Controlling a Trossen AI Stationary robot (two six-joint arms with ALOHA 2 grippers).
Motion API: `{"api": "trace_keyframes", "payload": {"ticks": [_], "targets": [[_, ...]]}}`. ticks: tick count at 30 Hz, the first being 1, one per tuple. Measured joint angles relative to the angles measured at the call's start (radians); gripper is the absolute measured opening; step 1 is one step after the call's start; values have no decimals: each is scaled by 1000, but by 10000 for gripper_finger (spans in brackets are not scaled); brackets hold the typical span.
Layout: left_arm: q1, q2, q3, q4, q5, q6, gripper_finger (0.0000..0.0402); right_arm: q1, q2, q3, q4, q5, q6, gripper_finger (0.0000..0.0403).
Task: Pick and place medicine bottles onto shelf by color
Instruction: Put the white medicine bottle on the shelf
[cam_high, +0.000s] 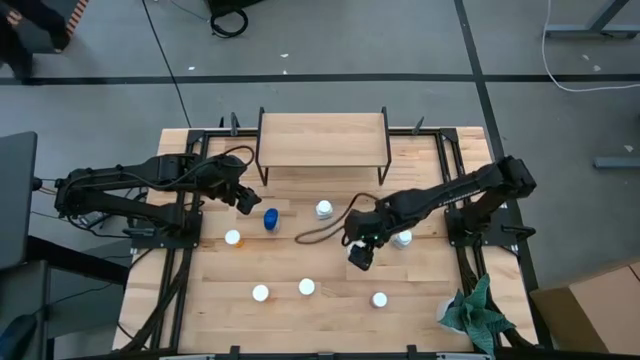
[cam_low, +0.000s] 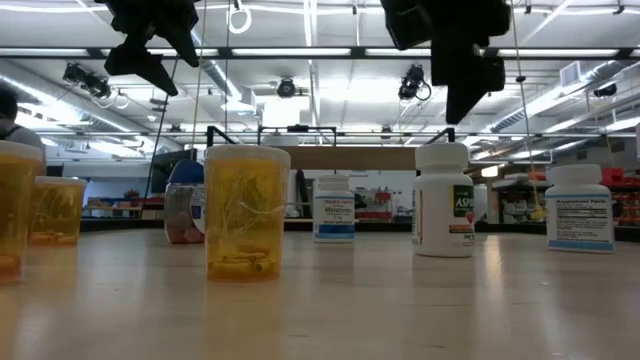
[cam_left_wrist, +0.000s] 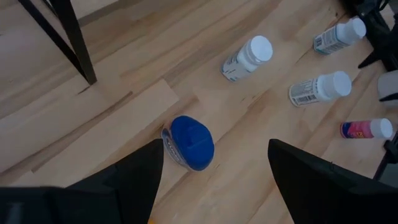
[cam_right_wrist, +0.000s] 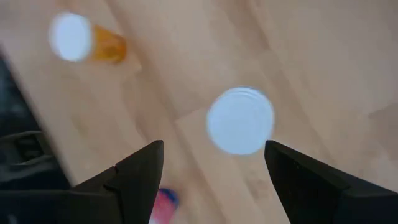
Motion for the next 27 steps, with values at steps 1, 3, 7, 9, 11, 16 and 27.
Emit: {"api": "trace_keyframes", "payload": {"ticks": [1,3,7,9,11,16,27], "targets": [[0,-1,0,-1,0,2,293,4,10,0,-6,14,-9,287],[0,0,0,-3,0,2,293,8,29,0,-4,36,-11,287],[0,0,0,-1,0,2,293,14,59,0,6,50,-28,287],[0,0,0,-1,0,2,293,14,71,0,7,59,-43,287],[0,0,0,-1,0,2,293,14,82,0,7,60,-52,287],[0,0,0,0,0,2,293,14,111,0,15,64,-52,287],[0,0,0,-4,0,3,293,11,138,0,20,76,-18,280]]}}
